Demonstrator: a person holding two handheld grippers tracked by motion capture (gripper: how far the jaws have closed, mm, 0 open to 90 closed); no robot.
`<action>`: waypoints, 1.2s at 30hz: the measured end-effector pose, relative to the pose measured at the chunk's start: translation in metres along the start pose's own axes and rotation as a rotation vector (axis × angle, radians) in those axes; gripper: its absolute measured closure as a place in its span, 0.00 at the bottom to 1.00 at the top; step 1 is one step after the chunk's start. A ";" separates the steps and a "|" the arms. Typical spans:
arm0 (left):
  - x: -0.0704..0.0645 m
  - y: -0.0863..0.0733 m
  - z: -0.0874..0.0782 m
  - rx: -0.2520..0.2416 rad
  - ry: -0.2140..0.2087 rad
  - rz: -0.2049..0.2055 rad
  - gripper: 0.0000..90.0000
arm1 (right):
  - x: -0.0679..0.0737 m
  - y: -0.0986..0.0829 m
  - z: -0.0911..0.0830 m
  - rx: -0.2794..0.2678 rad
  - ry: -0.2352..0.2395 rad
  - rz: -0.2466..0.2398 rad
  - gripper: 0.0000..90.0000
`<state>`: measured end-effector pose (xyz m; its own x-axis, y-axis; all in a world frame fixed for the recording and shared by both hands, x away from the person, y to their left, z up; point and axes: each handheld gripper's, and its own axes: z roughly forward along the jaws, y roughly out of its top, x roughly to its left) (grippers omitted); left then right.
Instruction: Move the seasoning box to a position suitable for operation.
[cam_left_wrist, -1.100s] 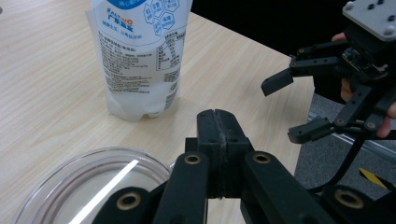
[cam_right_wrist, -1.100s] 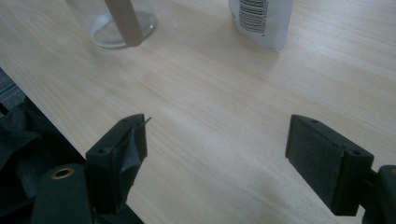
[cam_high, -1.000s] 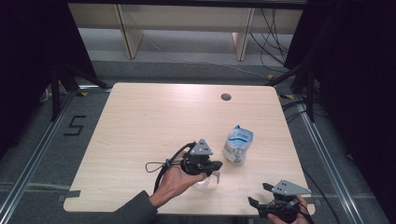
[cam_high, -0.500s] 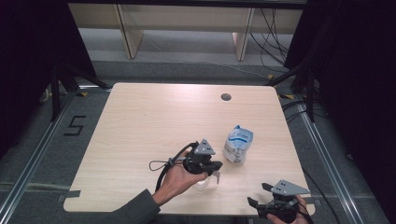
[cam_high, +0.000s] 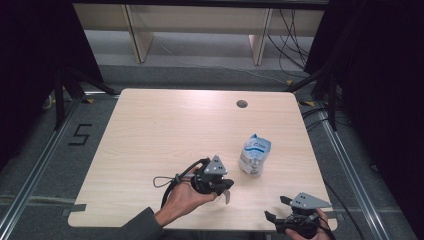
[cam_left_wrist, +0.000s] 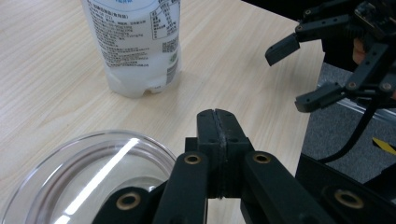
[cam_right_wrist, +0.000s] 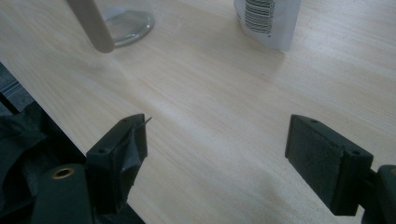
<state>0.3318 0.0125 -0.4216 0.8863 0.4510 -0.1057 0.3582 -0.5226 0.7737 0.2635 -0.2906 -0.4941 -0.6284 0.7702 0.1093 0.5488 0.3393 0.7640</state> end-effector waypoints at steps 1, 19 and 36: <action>0.000 -0.001 -0.002 0.003 -0.003 0.012 0.99 | 0.000 0.000 0.000 0.001 0.001 0.002 0.24; 0.003 -0.017 -0.025 0.035 0.021 0.051 0.98 | 0.001 0.001 0.001 -0.002 0.004 0.023 0.25; 0.024 -0.030 -0.041 0.110 0.027 0.108 0.98 | 0.001 0.001 0.002 0.002 0.001 0.016 0.25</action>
<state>0.3301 0.0687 -0.4218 0.9136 0.4065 -0.0077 0.2926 -0.6442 0.7067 0.2642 -0.2884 -0.4948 -0.6199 0.7750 0.1226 0.5601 0.3277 0.7609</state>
